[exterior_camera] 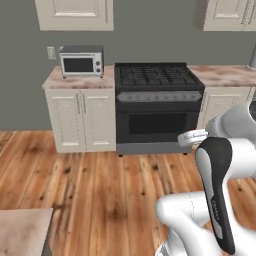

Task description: Navigate to the toaster oven.

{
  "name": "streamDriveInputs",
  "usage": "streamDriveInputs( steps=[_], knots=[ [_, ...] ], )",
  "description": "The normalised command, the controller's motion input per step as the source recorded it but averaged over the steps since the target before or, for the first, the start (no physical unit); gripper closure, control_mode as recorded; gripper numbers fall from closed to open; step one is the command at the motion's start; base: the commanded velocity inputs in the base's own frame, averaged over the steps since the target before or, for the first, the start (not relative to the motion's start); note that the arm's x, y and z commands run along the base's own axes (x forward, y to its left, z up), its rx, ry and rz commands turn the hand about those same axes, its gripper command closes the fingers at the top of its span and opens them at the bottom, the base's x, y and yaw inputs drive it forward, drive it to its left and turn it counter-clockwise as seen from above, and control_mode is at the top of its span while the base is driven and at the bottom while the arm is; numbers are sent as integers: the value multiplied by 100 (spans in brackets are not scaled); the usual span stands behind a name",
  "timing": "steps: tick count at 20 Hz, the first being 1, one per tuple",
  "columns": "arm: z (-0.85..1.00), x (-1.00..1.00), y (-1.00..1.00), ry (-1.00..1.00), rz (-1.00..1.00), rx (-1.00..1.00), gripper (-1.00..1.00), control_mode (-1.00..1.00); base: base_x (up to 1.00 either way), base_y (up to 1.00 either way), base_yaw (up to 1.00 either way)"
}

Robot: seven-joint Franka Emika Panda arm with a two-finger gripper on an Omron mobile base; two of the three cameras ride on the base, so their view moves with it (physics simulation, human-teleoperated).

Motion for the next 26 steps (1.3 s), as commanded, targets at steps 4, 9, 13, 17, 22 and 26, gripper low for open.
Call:
streamDriveInputs(
  steps=[4, 9, 13, 17, 22, 26],
  knots=[
    [0, 0, 0, 0, 0, 0, -100, 100, 100, -14, 0],
    [0, 0, 0, 0, 0, 0, -100, 100, 100, 0, 0],
    [0, 0, 0, 0, 0, 0, -100, 100, 100, 0, 0],
    [0, 0, 0, 0, 0, 0, -100, 100, 100, 0, 0],
    [0, 0, 0, 0, 0, 0, -100, 100, 100, 69, -10],
    [0, 0, 0, 0, 0, 0, -100, 100, 100, 100, -15]
  ],
)
